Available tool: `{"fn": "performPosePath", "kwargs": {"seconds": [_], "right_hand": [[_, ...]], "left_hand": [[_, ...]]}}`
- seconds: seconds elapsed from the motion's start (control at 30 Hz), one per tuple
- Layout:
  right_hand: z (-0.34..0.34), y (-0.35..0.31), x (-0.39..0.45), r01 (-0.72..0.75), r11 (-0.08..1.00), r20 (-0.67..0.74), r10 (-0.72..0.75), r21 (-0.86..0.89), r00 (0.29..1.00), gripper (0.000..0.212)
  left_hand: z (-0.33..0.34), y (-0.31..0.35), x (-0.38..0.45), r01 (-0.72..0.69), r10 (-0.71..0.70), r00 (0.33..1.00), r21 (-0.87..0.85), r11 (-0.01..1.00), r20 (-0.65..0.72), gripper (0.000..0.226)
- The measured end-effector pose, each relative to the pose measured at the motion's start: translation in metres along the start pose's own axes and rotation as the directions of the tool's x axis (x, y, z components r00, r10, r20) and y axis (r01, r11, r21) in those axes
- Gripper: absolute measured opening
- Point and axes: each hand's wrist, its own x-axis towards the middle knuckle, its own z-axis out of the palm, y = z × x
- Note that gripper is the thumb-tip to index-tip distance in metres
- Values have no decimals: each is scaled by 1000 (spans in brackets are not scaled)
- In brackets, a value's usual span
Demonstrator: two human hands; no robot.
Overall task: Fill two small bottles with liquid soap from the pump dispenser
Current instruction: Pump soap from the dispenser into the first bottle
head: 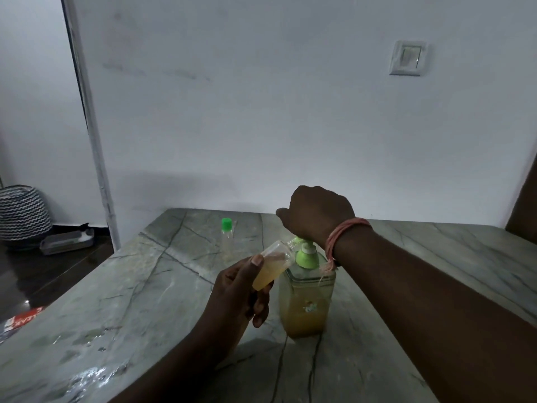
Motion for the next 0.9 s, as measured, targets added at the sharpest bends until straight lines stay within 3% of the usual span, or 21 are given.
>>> {"fn": "performPosePath", "kwargs": {"seconds": [0.13,0.4,0.53,0.83,0.9], "right_hand": [[9,3,-5,-76,990,23,73,117,997,34],[-1,-3,-2,3,1000,25,-3,-12,1000,36],[4,0,-7,-45,994,-10,46,101,999,38],[-2,-1,-3,18,1000,25,-18,2,1000,37],[4,1,-3,2,997,0,-2,79,1000,40]], "left_hand": [[-1,-1,0,4,-4,1000,1,1000,-1,41],[1,1,-3,26,-26,1000,5,1000,-7,47],[0,-1,-1,15,-15,1000,10,1000,-7,48],[2,2,-2,16,-16,1000,-15,1000,10,42],[-1,1,-1,12,-12,1000,-12,1000,10,43]]}}
